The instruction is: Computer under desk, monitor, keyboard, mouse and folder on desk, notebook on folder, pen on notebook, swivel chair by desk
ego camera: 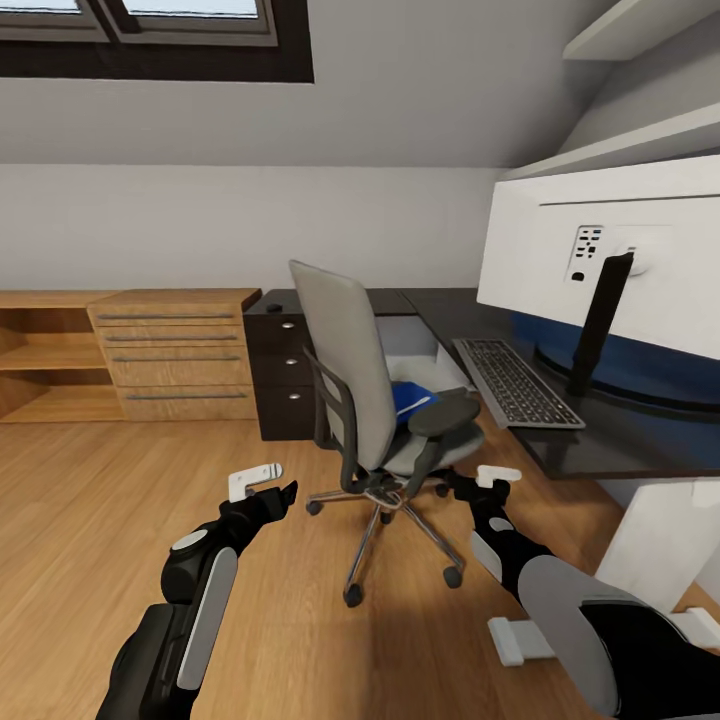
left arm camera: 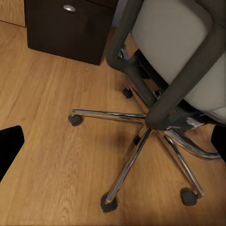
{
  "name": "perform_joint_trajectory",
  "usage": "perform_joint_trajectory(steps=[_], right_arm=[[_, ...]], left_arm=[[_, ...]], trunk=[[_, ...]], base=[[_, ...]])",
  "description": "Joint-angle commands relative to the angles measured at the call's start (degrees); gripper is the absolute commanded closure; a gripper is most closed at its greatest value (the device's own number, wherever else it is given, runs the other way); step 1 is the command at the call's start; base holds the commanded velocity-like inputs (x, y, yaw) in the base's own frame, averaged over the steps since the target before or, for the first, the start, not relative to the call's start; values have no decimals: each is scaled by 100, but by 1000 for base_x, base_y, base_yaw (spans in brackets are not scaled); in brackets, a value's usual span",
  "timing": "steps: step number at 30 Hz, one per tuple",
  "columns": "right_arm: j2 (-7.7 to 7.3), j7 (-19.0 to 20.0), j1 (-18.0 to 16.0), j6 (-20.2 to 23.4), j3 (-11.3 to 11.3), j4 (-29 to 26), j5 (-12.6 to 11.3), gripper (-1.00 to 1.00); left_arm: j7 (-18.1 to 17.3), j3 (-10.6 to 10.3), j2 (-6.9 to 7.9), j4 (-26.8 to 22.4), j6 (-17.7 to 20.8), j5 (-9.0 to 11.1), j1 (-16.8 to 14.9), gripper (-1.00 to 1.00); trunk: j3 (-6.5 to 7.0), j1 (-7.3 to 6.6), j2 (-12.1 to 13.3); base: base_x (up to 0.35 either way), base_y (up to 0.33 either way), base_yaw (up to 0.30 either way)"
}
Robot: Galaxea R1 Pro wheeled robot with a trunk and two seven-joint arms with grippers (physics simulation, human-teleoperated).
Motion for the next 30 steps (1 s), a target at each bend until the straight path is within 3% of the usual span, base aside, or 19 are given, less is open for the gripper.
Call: perform_joint_trajectory(steps=[1, 24, 30], right_arm=[[2, -6, -3, -21, -5, 4, -15, -100], [2, -6, 0, -30, 3, 3, -15, -100], [8, -6, 0, -125, 3, 7, -12, -100]], left_arm=[[50, -4, 0, -5, 22, 61, -3, -100], [48, -4, 7, -3, 29, 62, -3, -100], [48, -4, 6, -3, 28, 63, -3, -100]], trunk=[[-6, -1, -2], [-6, -1, -2], [-6, -1, -2]], base=[[16, -15, 0], [99, 35, 1], [5, 0, 182]])
